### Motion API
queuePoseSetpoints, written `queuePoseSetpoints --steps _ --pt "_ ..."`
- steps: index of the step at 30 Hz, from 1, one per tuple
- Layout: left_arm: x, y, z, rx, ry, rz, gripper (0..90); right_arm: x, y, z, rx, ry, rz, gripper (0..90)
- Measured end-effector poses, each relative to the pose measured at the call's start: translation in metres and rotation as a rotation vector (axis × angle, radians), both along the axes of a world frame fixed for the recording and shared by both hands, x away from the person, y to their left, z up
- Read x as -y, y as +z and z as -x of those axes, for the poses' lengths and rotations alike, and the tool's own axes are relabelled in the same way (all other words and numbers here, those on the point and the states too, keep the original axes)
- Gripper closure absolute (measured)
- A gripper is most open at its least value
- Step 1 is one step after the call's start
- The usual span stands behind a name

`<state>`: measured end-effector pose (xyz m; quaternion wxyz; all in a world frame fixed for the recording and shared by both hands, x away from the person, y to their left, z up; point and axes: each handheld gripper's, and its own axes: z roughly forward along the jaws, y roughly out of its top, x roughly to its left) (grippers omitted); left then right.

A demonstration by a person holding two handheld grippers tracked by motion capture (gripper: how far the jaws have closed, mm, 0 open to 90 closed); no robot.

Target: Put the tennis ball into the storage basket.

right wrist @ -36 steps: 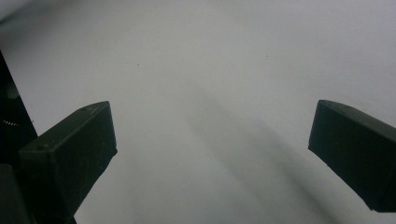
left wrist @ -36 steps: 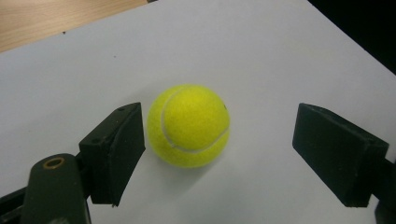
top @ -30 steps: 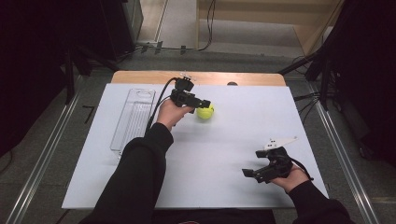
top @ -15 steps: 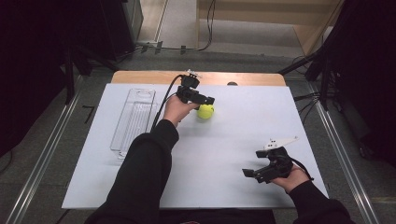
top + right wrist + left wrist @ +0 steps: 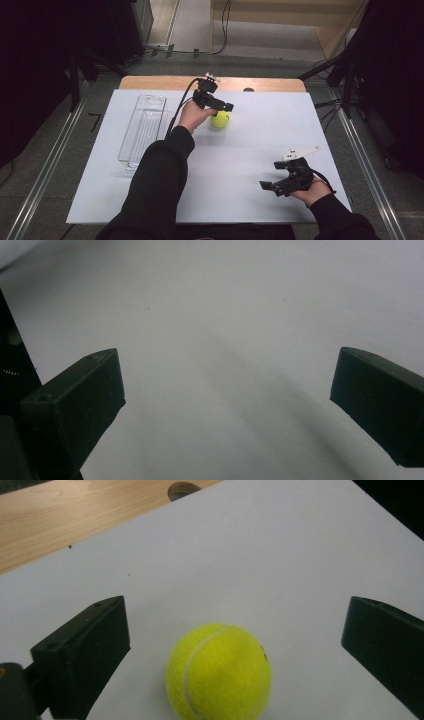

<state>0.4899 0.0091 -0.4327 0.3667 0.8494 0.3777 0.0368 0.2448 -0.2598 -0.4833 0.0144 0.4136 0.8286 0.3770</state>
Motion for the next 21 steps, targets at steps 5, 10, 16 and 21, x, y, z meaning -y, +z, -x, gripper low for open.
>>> queuePoseSetpoints --steps 5,10,16,21 --pt "-0.001 -0.001 -0.001 0.003 0.003 0.007 0.0 0.001 0.000 0.000 0.001 -0.002 -0.002 0.0" --pt "0.001 -0.002 -0.001 0.013 0.016 0.008 0.0 0.002 0.000 0.000 0.002 0.001 -0.003 0.0" --pt "0.003 -0.006 -0.001 0.009 0.012 -0.006 0.0 0.002 0.000 0.000 0.002 0.000 -0.003 0.0" --pt "0.006 -0.011 0.000 0.010 0.009 -0.018 0.0 0.003 0.000 0.000 0.002 0.001 -0.002 0.0"
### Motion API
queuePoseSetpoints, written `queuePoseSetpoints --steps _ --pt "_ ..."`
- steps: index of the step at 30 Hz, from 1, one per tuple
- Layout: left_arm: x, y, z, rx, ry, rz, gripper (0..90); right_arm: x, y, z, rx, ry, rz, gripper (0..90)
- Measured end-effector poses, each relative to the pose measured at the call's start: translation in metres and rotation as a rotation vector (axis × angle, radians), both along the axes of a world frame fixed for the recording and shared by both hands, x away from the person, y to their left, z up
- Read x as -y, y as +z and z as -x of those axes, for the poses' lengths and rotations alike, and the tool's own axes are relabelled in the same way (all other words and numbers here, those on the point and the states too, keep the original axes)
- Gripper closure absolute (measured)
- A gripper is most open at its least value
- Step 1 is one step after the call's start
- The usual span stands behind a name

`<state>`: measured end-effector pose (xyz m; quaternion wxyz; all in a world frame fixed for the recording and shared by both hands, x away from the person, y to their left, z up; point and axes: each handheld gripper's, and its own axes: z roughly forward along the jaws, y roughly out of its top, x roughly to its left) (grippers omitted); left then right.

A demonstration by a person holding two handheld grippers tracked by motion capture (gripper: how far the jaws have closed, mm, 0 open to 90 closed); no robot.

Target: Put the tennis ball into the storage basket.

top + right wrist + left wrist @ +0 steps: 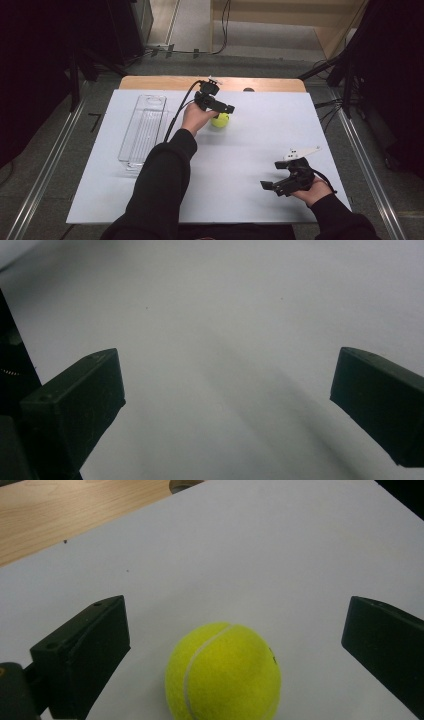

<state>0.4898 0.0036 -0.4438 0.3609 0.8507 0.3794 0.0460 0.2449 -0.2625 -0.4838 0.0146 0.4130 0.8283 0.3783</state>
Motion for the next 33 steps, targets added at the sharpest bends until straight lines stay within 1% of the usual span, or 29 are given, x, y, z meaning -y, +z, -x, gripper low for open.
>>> queuePoseSetpoints --steps 4,7,12,14,18,22,25,28,30,33 --pt "0.000 -0.004 0.000 -0.001 0.003 0.010 0.0 0.000 0.000 0.000 0.001 0.000 0.000 0.0" --pt "0.000 -0.008 0.001 -0.005 0.001 0.005 0.0 0.000 0.000 0.000 0.001 0.001 0.001 0.0" --pt "-0.002 -0.014 0.002 -0.014 0.009 0.010 0.0 0.000 0.000 0.000 0.002 0.002 0.003 0.0" --pt "-0.003 -0.017 0.002 -0.014 0.007 0.023 0.0 0.000 0.000 0.000 0.002 0.002 0.003 0.0" --pt "-0.003 -0.019 0.003 -0.021 0.002 0.013 0.0 0.000 -0.001 0.000 -0.001 0.003 0.003 0.0" --pt "-0.002 -0.022 0.004 -0.018 0.002 0.020 0.0 0.000 -0.001 0.000 0.000 0.004 0.004 0.0" --pt "-0.004 -0.026 0.005 -0.021 0.010 0.034 0.0 0.000 -0.001 0.000 -0.001 0.003 0.006 0.0" --pt "-0.005 -0.032 0.005 -0.025 0.009 0.025 0.0 0.000 -0.001 0.000 -0.001 0.003 0.006 0.0" --pt "-0.005 -0.033 0.006 -0.027 0.011 0.027 0.0 0.000 -0.001 0.000 -0.001 0.004 0.005 0.0" --pt "-0.004 -0.036 0.007 -0.029 0.005 0.015 0.0 -0.001 -0.001 0.000 -0.002 0.006 0.007 0.0"
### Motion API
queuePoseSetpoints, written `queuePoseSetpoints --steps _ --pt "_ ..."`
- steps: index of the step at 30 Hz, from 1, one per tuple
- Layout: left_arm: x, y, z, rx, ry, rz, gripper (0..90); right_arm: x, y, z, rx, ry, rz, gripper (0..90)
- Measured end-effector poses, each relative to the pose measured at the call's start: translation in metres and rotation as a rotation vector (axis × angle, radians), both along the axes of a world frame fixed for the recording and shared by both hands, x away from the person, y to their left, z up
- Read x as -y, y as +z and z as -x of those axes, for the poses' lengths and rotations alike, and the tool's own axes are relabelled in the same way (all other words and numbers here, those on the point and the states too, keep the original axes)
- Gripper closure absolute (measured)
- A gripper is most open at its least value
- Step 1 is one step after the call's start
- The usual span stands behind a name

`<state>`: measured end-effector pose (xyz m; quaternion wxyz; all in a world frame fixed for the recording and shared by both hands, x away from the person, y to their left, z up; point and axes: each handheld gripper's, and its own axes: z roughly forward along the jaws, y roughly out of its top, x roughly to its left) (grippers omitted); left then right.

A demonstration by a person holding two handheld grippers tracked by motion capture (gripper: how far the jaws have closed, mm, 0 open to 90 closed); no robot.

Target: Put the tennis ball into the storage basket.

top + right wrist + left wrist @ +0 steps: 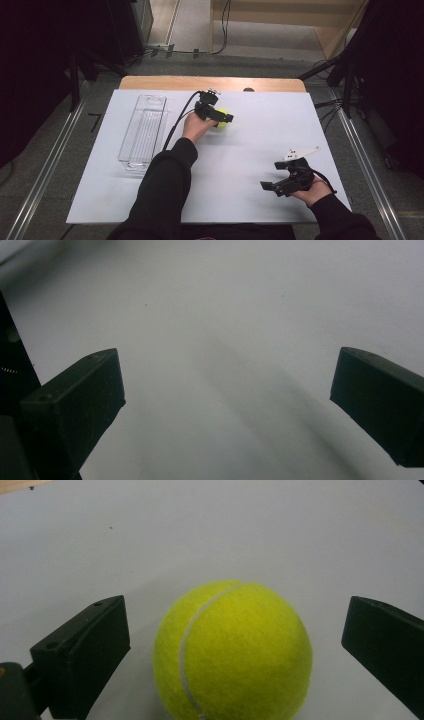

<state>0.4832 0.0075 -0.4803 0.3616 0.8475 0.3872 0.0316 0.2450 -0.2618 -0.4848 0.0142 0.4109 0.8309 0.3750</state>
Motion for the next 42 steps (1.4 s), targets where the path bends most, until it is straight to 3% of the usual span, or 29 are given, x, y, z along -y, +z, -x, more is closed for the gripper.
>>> queuePoseSetpoints --steps 7,14,22,33,42 --pt "0.001 -0.009 0.002 -0.010 -0.006 -0.016 0.0 0.000 0.000 0.000 0.000 0.000 0.002 0.0" --pt "0.002 -0.016 0.004 -0.007 -0.001 -0.002 0.0 0.001 0.000 0.000 0.002 -0.004 0.002 0.0" --pt "0.001 -0.022 0.005 0.006 0.007 -0.040 0.4 0.000 0.000 0.000 0.003 -0.002 0.003 0.0" --pt "-0.001 -0.022 0.008 0.053 0.014 -0.072 10.4 0.000 0.000 0.000 0.002 -0.003 0.003 0.0" --pt "0.002 -0.024 0.012 0.075 0.006 -0.041 25.6 0.000 0.000 0.000 0.001 -0.004 0.002 0.0"
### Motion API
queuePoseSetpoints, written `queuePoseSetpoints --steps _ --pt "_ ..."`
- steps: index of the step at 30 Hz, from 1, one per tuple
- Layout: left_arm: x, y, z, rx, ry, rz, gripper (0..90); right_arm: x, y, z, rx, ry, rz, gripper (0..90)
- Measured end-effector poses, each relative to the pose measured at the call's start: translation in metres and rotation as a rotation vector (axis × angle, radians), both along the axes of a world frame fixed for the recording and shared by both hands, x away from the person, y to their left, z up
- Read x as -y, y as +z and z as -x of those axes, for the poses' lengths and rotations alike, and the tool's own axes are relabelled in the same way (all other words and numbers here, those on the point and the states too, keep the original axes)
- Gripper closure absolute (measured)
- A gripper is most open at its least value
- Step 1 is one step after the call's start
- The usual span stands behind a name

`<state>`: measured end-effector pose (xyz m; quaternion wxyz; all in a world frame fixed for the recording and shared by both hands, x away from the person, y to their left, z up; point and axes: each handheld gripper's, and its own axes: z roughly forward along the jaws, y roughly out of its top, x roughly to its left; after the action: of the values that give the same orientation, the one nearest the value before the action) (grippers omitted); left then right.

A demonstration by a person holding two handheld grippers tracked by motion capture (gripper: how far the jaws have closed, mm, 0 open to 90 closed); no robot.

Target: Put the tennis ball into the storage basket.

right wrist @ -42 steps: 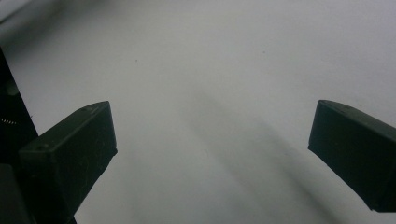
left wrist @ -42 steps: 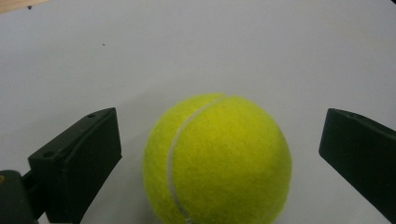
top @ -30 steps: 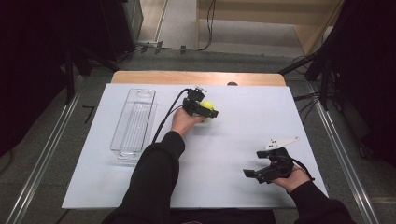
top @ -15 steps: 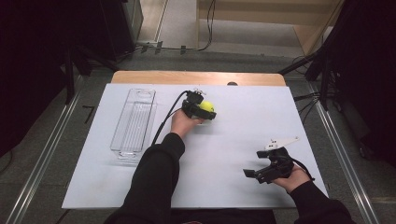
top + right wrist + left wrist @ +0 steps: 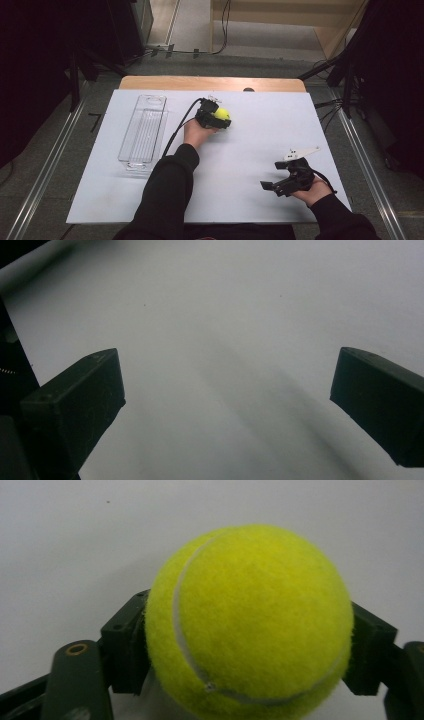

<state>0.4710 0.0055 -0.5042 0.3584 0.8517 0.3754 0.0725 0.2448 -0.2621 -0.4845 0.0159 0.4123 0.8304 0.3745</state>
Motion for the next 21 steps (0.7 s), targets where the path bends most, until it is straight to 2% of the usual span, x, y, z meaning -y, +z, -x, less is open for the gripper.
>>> queuePoseSetpoints --steps 6,12,15,21 --pt "0.0008 0.0004 0.0006 0.008 -0.007 -0.014 26.4 0.0002 -0.0001 -0.0001 0.000 0.000 0.001 0.0" --pt "-0.0003 0.0006 0.0001 -0.001 -0.008 -0.005 26.9 0.0000 -0.0001 0.0000 0.000 0.002 0.001 0.0" --pt "0.0004 0.0014 0.0007 0.007 -0.014 -0.021 27.0 -0.0001 0.0000 -0.0001 -0.001 0.000 0.001 0.0" --pt "-0.0008 0.0044 0.0007 -0.005 -0.011 -0.022 27.0 0.0000 -0.0001 -0.0001 -0.001 0.001 0.001 0.0"
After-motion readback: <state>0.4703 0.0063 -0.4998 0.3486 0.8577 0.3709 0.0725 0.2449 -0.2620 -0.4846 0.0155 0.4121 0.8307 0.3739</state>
